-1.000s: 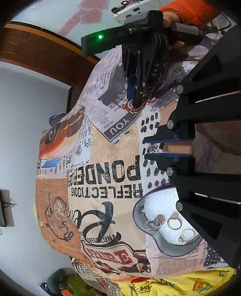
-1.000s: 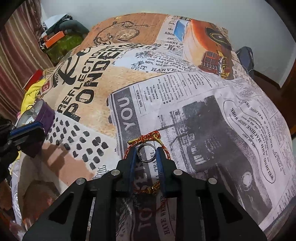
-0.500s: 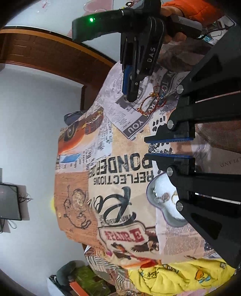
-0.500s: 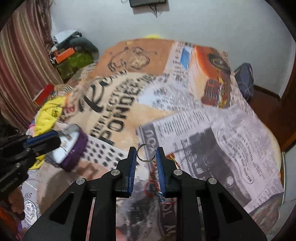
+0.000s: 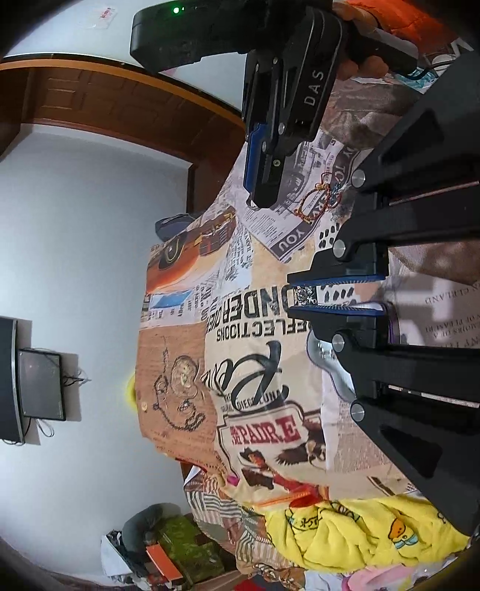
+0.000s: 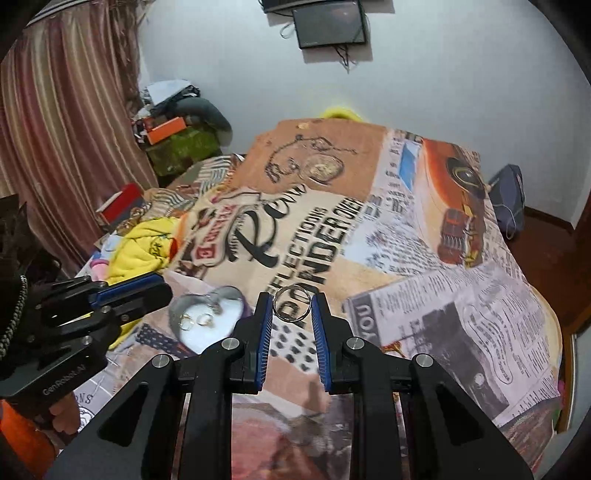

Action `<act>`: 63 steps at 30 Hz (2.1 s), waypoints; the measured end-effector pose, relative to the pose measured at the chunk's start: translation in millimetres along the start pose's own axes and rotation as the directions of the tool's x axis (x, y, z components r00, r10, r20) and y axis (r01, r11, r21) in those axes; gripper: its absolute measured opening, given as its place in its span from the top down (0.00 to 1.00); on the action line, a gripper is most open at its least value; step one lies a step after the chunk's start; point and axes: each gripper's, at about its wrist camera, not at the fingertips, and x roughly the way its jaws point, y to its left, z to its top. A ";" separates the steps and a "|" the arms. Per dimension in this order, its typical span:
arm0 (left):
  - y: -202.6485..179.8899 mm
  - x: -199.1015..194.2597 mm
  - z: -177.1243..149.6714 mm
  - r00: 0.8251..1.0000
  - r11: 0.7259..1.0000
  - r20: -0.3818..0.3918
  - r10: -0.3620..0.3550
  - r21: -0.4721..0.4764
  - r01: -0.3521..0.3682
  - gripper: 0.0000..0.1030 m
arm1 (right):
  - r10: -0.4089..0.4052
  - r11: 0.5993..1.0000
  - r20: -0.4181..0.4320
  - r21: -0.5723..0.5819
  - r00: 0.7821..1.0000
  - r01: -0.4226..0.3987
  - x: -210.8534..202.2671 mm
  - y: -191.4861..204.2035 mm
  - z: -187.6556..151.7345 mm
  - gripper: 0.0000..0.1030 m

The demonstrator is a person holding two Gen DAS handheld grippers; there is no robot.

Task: Organize jewelry
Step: 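Carry both pieces to the heart tin and open both tools to drop them in, then lift both open tools away from the heart tin toward the red bracelet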

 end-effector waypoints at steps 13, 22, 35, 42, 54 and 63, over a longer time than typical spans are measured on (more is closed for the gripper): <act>42.6 -13.8 -10.3 0.998 0.997 -0.003 0.063 -0.045 -0.063 0.92 | 0.092 0.995 -0.013 -0.037 0.996 -0.092 21.1 45.3 4.0 0.81; 64.1 3.6 -19.5 0.998 0.994 -0.045 0.045 -0.095 -0.049 0.92 | 0.129 0.989 -0.074 -0.058 0.989 -0.133 46.5 59.5 -3.5 0.81; 69.7 44.8 -28.7 0.992 0.992 -0.128 -0.021 -0.124 0.005 0.92 | 0.131 0.985 -0.196 -0.088 0.972 -0.151 81.7 63.5 -23.3 0.81; 73.3 55.9 -30.5 0.988 0.991 -0.148 -0.032 -0.131 0.012 0.92 | 0.136 0.983 -0.220 -0.088 0.966 -0.159 91.6 61.8 -26.3 0.81; 83.3 46.1 -34.3 0.989 0.991 -0.147 0.032 -0.126 -0.051 0.80 | 0.107 0.982 -0.222 -0.129 0.969 -0.138 99.8 67.6 -27.7 0.81; 89.3 33.1 -36.0 0.986 0.988 -0.137 0.090 -0.116 -0.106 0.74 | 0.086 0.981 -0.238 -0.151 0.968 -0.124 101.2 73.7 -27.2 0.77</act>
